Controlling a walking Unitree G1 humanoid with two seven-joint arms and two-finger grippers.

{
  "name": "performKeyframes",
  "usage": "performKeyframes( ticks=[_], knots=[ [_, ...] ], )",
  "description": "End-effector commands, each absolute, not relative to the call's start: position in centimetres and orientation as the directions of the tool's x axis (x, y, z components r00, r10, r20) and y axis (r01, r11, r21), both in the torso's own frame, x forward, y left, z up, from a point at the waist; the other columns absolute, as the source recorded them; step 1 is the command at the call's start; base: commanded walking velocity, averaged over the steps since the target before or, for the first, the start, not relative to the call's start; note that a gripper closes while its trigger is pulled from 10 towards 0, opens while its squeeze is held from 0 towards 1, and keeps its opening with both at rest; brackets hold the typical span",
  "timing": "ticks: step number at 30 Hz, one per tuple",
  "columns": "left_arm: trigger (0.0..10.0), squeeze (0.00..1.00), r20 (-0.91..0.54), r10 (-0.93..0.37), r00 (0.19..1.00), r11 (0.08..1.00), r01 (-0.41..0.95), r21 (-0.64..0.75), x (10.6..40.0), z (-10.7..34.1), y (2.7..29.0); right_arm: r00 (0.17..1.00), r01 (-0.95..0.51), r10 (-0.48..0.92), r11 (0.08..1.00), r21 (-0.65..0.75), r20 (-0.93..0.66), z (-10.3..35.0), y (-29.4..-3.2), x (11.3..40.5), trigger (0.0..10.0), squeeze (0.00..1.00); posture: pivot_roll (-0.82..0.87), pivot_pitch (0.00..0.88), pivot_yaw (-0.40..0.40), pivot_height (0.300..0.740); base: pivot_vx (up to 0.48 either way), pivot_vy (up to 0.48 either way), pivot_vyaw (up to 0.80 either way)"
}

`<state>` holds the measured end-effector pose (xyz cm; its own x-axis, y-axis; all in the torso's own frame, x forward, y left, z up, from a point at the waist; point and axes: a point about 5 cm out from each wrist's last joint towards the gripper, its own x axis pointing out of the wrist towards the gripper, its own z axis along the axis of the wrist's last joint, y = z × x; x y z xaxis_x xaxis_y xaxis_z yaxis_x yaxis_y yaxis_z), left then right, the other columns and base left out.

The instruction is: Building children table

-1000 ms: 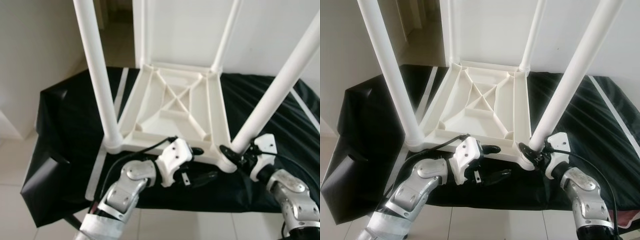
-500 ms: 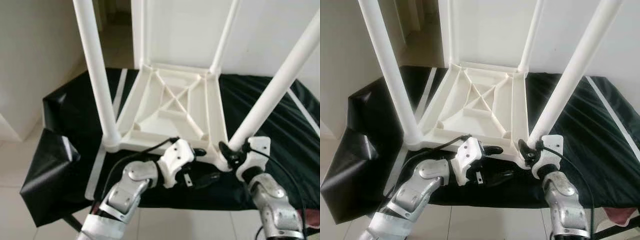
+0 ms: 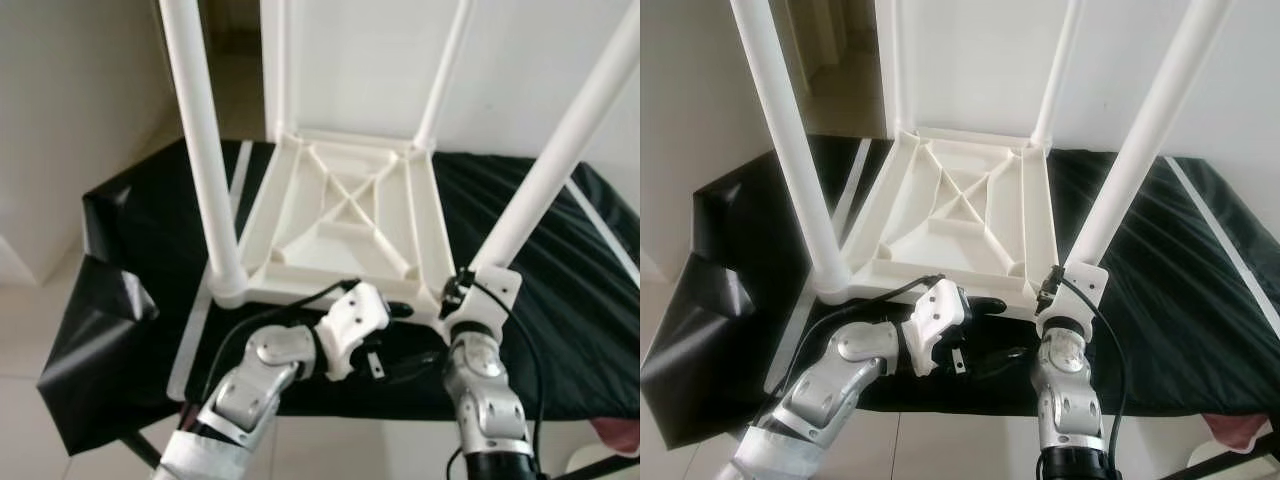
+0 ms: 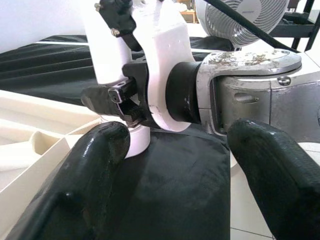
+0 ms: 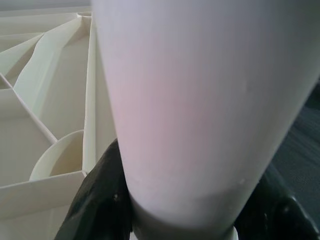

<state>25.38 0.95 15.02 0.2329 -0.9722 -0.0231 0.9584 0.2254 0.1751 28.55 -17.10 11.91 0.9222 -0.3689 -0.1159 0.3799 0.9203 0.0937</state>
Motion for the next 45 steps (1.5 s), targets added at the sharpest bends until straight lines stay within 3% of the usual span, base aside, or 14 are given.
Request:
performKeyframes(
  ticks=[1,8,9,11,12,18,28,29,30,31,34,45],
  knots=[
    [10.0,0.0,-0.033,-0.971,0.239,0.23,0.959,0.168,25.3,14.7,0.9,0.918,0.37,-0.343,0.922,0.114,-0.201,10.3,-16.4,28.5,10.0,0.0,0.02,0.0,-0.046,0.74,0.0,0.0,0.0],
    [10.0,0.0,-0.032,-0.971,0.236,0.228,0.959,0.171,25.4,14.9,1.0,0.931,0.345,-0.323,0.932,0.112,-0.172,10.9,-15.6,28.7,10.0,0.0,0.02,0.0,-0.041,0.74,0.0,0.0,0.0],
    [10.0,0.0,-0.033,-0.972,0.235,0.226,0.959,0.172,25.4,14.9,1.0,0.931,0.343,-0.323,0.933,0.106,-0.169,10.9,-15.6,28.7,10.0,0.93,0.02,0.0,-0.039,0.74,0.0,0.0,0.0],
    [10.0,0.0,-0.033,-0.972,0.235,0.226,0.959,0.172,25.4,14.9,1.0,0.931,0.343,-0.323,0.933,0.106,-0.169,10.9,-15.6,28.7,10.0,0.93,0.02,0.0,-0.039,0.74,0.0,0.0,0.0],
    [10.0,0.0,-0.034,-0.972,0.233,0.224,0.959,0.173,25.4,14.9,1.0,0.934,0.337,-0.319,0.936,0.102,-0.161,10.9,-15.7,28.8,10.0,1.0,0.02,0.0,-0.038,0.74,0.0,0.0,0.0],
    [10.0,0.0,-0.043,-0.972,0.233,0.223,0.96,0.169,25.2,14.6,1.2,0.952,0.292,-0.281,0.953,0.086,-0.118,11.3,-16.3,29.0,10.0,1.0,0.02,0.0,-0.039,0.74,0.0,0.0,0.0],
    [10.0,0.0,-0.033,-0.966,0.257,0.247,0.952,0.181,25.5,14.6,1.1,0.996,0.062,-0.059,0.997,0.044,-0.063,11.8,-17.8,29.0,10.0,1.0,0.02,0.0,-0.052,0.74,0.0,0.0,0.0],
    [10.0,0.0,-0.03,-0.964,0.262,0.253,0.95,0.184,25.5,14.6,1.1,0.998,0.03,-0.027,0.998,0.048,-0.061,11.8,-18.1,28.8,10.0,0.93,0.02,0.0,-0.052,0.74,0.0,0.0,0.0],
    [10.0,0.0,-0.031,-0.964,0.265,0.255,0.949,0.185,25.5,14.6,1.1,0.999,-0.015,0.016,1.0,0.02,-0.05,11.8,-18.5,28.7,10.0,0.6,0.02,0.0,-0.05,0.74,0.0,0.0,0.0],
    [10.0,0.0,-0.033,-0.963,0.266,0.255,0.949,0.186,25.5,14.5,1.1,0.996,-0.071,0.071,0.997,0.002,-0.044,12.0,-18.7,28.4,10.0,0.0,0.02,0.0,-0.05,0.74,0.0,0.0,0.0],
    [10.0,0.0,-0.038,-0.963,0.265,0.253,0.949,0.189,25.5,14.5,1.3,0.982,-0.185,0.184,0.983,-0.023,-0.03,12.4,-19.5,27.9,10.0,0.0,0.02,0.0,-0.048,0.74,0.0,0.0,0.0],
    [10.0,0.0,-0.038,-0.964,0.263,0.251,0.948,0.195,25.8,14.7,1.4,0.932,-0.362,0.36,0.93,-0.059,-0.041,13.9,-22.7,28.1,10.0,0.0,0.01,0.0,-0.029,0.74,0.0,0.0,0.0]
  ],
)
